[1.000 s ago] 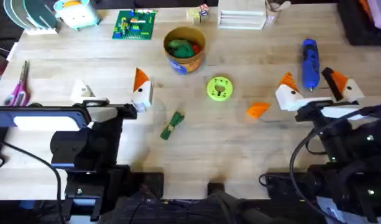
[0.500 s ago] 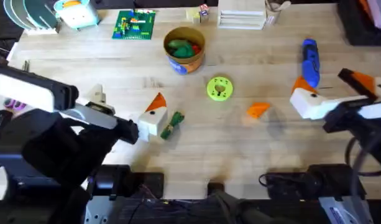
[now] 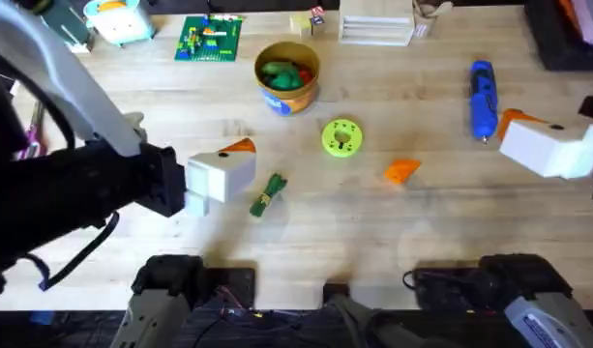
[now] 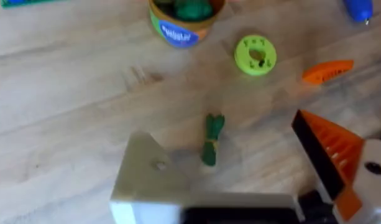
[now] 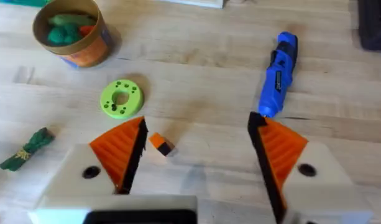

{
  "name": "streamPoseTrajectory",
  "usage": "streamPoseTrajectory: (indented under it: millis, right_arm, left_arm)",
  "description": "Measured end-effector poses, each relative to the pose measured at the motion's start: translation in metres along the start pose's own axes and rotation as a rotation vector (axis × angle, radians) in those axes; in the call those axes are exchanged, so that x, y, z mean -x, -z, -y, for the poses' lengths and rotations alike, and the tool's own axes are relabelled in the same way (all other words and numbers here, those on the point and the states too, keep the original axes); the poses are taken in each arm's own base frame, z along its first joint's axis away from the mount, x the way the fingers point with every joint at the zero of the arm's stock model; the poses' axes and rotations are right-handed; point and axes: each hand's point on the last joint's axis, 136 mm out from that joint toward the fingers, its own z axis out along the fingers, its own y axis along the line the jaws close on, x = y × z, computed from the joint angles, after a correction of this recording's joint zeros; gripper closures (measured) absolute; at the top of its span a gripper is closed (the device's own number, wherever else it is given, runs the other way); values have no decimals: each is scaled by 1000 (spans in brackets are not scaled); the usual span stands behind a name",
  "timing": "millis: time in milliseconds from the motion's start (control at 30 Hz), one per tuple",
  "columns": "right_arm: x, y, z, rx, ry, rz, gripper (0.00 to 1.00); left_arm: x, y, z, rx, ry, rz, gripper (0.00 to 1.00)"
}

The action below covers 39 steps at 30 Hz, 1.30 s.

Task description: Pick up the gripper from the table and insert it into the empty holder that is missing its gripper. Then pick up a screw, insert it into the mounting hole, and use the screwdriver to tighten it. Finally, clean up the table by picking up the vegetable and placing it into the bucket.

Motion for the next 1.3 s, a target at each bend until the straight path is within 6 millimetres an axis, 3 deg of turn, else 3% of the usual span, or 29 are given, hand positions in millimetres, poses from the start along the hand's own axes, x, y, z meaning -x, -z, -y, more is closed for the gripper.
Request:
streamPoseTrajectory:
  millis: [300, 367, 500, 533, 567, 733, 767, 1000, 1300]
  right_arm:
    - [-4, 0, 0, 1, -2, -15, 10]
    - [-6, 0, 0, 1, -3, -23, 10]
    - [-10, 0, 0, 2, -5, -42, 10]
    - [-10, 0, 0, 2, -5, -42, 9]
    - [-10, 0, 0, 2, -5, -43, 9]
    - [-17, 1, -1, 3, -7, -67, 10]
    - [-17, 1, -1, 3, -8, -70, 10]
    - [-34, 3, -2, 5, -15, -137, 9]
    - [-66, 9, -3, 10, -30, -270, 8]
  left_arm:
    - [-6, -25, -11, -15, 56, -125, 15]
    - [-5, -33, -14, -18, 66, -153, 183]
    - [-4, -45, -20, -23, 79, -184, 833]
    - [-3, -46, -20, -23, 75, -184, 947]
    - [-2, -46, -20, -25, 68, -179, 907]
    - [7, -45, -18, -35, 52, -134, 114]
    - [14, -46, -19, -35, 41, -105, 35]
    - [64, -45, -18, -52, -15, 98, 9]
    - [92, -40, -6, -120, -45, 210, 7]
